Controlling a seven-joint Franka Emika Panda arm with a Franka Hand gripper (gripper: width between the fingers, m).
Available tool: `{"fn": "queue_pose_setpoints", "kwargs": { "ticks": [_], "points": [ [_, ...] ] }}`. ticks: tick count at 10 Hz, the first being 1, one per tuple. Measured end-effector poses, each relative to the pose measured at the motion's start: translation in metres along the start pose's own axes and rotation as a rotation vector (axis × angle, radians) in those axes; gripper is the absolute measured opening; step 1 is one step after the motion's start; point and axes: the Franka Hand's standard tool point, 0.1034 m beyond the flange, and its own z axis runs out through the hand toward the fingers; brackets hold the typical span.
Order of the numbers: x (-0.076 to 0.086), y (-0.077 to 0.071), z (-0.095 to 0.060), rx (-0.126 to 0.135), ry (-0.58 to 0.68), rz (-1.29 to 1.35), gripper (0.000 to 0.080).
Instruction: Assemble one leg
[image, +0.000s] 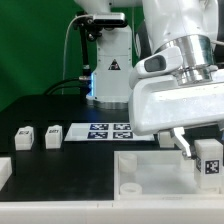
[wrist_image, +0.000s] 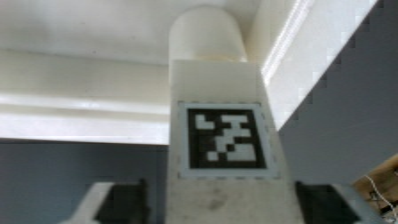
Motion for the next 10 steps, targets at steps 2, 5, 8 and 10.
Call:
{"fn": "queue_pose_setpoints", "kwargs": {
  "ticks": [2,5,8,10],
  "points": [
    [-0.0002,0.0000,0.0001,0.000,0.000,0.000,0.0549],
    [-0.0005,0.0000,0.0002,0.000,-0.001,0.000,0.0644],
    [-0.0007,0.0000,0.0003,0.000,-0.001,0.000,0.0649],
    [-0.0025,0.0016,0.0008,0.001,-0.030,0.022,0.0649]
  ]
}}
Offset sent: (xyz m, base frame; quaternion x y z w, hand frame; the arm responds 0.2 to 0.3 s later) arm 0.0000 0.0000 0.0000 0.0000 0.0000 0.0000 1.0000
